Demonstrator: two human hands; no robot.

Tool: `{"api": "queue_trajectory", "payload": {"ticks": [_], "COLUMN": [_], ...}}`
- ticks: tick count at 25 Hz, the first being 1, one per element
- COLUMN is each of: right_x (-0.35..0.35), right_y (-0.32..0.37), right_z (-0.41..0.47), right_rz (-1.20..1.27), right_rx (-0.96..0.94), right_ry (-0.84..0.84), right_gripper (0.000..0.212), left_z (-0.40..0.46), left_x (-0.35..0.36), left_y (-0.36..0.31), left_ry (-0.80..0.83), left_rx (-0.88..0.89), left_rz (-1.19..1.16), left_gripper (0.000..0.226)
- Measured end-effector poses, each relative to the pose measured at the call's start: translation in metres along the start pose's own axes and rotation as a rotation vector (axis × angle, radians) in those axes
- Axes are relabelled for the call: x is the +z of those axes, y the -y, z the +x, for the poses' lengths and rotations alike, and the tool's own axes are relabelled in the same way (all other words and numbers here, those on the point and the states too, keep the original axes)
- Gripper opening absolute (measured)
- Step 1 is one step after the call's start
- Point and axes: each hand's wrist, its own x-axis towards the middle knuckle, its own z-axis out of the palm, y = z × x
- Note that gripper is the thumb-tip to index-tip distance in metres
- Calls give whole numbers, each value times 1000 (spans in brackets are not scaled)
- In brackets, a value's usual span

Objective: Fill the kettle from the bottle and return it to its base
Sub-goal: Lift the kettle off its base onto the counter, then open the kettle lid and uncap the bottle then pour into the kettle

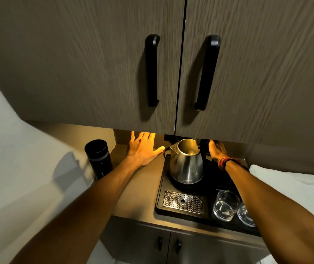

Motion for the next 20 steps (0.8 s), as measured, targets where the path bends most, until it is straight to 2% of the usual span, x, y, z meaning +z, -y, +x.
{"api": "queue_trajectory", "payload": {"ticks": [2, 7, 9, 11, 14, 17, 20], "right_x": [2, 35, 58, 81, 119, 146, 169], "right_y": [9, 41, 41, 46, 70, 82, 73], "right_z": [0, 2, 7, 2, -10, -18, -23], "right_rz": [-22, -194, -206, -115, -55, -87, -170], "right_rx": [-40, -62, 54, 129, -129, -222, -228], "right_ry": [8, 96, 199, 249, 166, 245, 261], "right_gripper": [47, 38, 36, 38, 41, 49, 51], "left_z": [-2, -11, -15, -20, -30, -42, -50], "left_x": [-11, -37, -43, -46, -48, -49, -51], "left_y": [5, 23, 32, 43, 71, 96, 110], "left_ry": [-30, -186, -203, -174, -146, -83, -3], "left_rx": [-27, -85, -143, -194, -199, -198, -215], "left_rz": [-27, -62, -90, -52, 126, 194, 242], "left_gripper": [72, 54, 51, 53, 62, 74, 80]}}
